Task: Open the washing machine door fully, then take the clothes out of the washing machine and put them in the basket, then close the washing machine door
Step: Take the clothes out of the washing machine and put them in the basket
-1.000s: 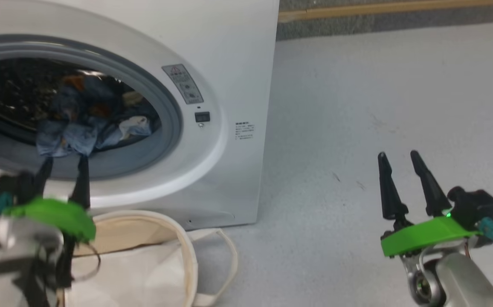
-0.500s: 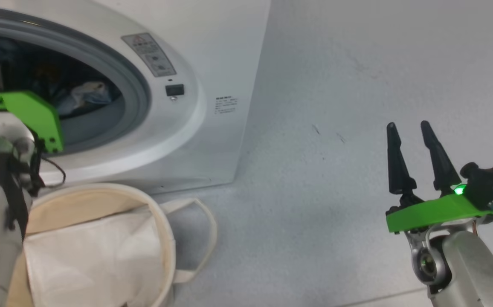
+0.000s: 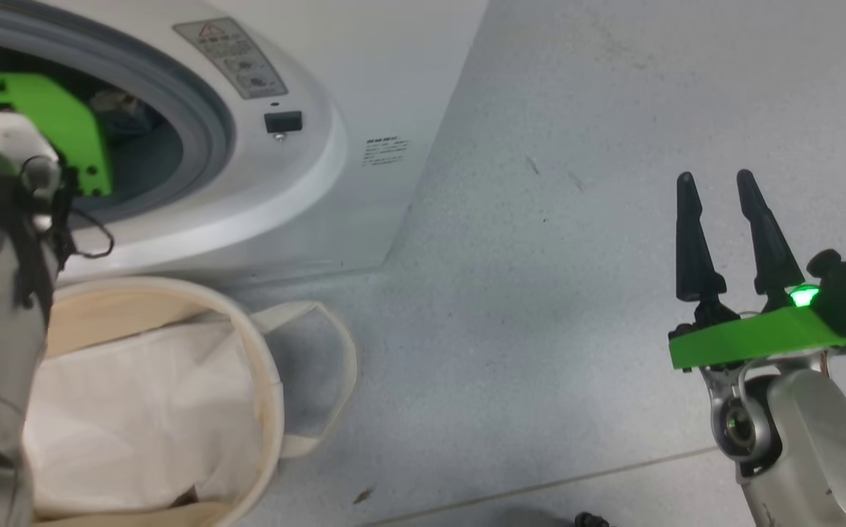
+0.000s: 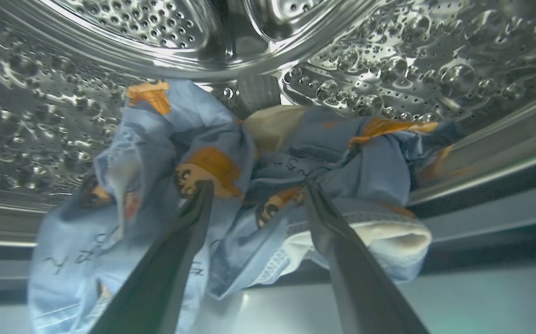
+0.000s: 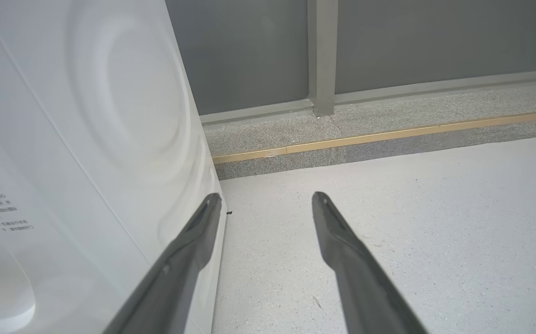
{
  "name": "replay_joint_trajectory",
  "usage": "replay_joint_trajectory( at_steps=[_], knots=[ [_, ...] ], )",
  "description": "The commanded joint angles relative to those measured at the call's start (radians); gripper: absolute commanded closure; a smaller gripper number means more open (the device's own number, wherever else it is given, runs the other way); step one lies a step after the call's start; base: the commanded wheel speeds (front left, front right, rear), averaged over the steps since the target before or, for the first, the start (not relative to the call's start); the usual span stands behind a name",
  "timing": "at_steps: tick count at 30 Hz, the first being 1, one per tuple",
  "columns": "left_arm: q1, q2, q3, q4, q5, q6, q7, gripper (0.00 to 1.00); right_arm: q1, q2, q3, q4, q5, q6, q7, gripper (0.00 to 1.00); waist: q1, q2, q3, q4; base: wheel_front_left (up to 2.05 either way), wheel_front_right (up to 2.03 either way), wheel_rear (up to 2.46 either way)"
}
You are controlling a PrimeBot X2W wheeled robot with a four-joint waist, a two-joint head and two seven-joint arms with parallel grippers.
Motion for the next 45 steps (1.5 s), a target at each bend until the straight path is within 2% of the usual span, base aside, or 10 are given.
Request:
replay_joint_trajectory(
  at_steps=[1, 4, 9, 17, 18, 19, 20, 25, 33, 45],
  knots=[
    [-0.06, 0.028, 0.011, -0.005, -0.002, -0.007, 0.001, 0.0, -0.013, -0.001, 0.008, -0.037, 0.006, 0.001, -0.012, 0.0, -0.0001, 0.0, 0.018, 0.007, 0.0, 0.0, 0.0],
    [-0.095, 0.017, 0.004, 0.038, -0.003, -0.016, 0.011, 0.0, -0.02, -0.001, 0.007, -0.044, 0.006, 0.001, -0.012, 0.0, -0.0001, 0.0, 0.041, 0.009, 0.0, 0.0, 0.0],
    [-0.143, 0.019, -0.005, 0.097, 0.001, -0.001, 0.015, 0.0, -0.028, -0.001, -0.001, -0.054, 0.005, 0.001, -0.012, 0.0, -0.0001, 0.0, 0.074, 0.009, 0.0, 0.0, 0.0],
    [-0.171, 0.008, -0.009, 0.141, -0.016, -0.02, 0.061, 0.0, -0.032, -0.001, -0.012, -0.059, 0.004, 0.001, -0.012, 0.0, -0.0001, 0.0, 0.103, 0.014, 0.0, 0.0, 0.0],
    [-0.173, 0.008, -0.01, 0.144, -0.017, -0.021, 0.062, 0.03, -0.033, 0.0, -0.012, -0.059, 0.004, 0.001, -0.012, 0.0, -0.0001, 0.0, 0.106, 0.014, 0.0, 0.0, 0.0],
    [-0.176, 0.009, -0.013, 0.146, -0.016, -0.021, 0.059, 0.28, -0.033, 0.0, -0.011, -0.059, 0.003, 0.001, -0.012, 0.0, -0.0001, 0.0, 0.109, 0.013, 0.0, 0.0, 0.0],
    [-0.176, 0.008, -0.015, 0.149, -0.016, -0.022, 0.06, 0.99, -0.034, 0.0, -0.011, -0.059, 0.003, 0.001, -0.012, 0.0, -0.0001, 0.0, 0.11, 0.014, 0.0, 0.0, 0.0],
    [-0.173, 0.005, -0.016, 0.159, -0.027, -0.021, 0.072, 1.0, -0.038, -0.002, -0.014, -0.058, 0.002, 0.001, -0.012, 0.0, -0.0001, 0.0, 0.112, 0.017, 0.0, 0.0, 0.0],
    [-0.127, 0.004, 0.009, 0.164, -0.069, -0.034, -0.03, 1.0, -0.028, -0.005, -0.01, -0.044, 0.0, 0.001, -0.012, 0.0, -0.0001, 0.0, 0.058, 0.024, 0.0, 0.0, 0.0],
    [0.039, -0.009, 0.064, 0.16, -0.155, -0.122, -0.263, 1.0, 0.013, -0.02, 0.01, 0.001, -0.002, 0.001, -0.012, 0.0, -0.0001, 0.0, -0.088, 0.054, 0.0, 0.0, 0.0]
  ],
)
